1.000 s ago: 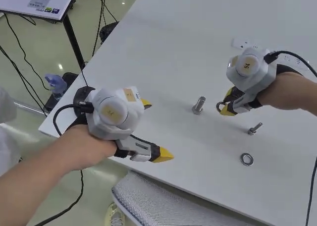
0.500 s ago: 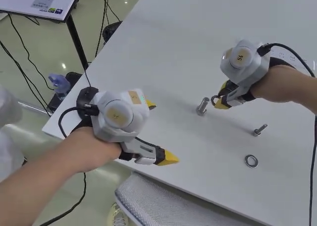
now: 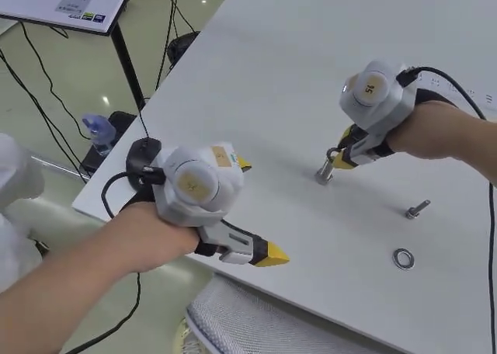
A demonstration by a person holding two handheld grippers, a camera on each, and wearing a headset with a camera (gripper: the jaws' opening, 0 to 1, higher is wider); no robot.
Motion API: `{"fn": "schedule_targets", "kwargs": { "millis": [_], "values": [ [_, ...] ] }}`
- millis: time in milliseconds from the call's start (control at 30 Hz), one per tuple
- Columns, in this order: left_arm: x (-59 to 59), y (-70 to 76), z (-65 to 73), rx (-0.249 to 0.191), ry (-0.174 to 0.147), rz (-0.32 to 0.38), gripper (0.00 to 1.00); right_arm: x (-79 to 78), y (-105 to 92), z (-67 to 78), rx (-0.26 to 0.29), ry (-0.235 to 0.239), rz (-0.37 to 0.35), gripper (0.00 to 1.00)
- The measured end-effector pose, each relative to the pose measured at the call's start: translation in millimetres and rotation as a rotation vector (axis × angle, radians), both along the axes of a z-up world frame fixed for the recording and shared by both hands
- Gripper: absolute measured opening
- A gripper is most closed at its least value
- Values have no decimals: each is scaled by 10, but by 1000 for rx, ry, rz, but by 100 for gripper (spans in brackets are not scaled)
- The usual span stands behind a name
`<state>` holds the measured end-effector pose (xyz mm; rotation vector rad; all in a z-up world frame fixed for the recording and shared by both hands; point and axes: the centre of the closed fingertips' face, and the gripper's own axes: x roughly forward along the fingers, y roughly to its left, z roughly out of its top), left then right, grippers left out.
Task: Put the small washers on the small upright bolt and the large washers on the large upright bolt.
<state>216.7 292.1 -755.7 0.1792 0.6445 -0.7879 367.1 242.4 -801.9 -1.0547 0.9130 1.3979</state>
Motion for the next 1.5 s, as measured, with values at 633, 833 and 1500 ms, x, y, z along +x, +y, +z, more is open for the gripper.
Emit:
{"fn": "schedule_targets", "kwargs": {
  "millis": [633, 833, 1500],
  "values": [
    [24, -18, -39, -15, 13, -10, 99, 4, 9, -158, -32, 10, 9, 22],
    [22, -13, -50, -15, 21, -13, 97, -21, 7, -202, -45, 9, 16, 22],
    [-2, 44, -67, -2, 28, -20, 93, -1, 21, -321, -38, 16, -10, 22]
  ]
}}
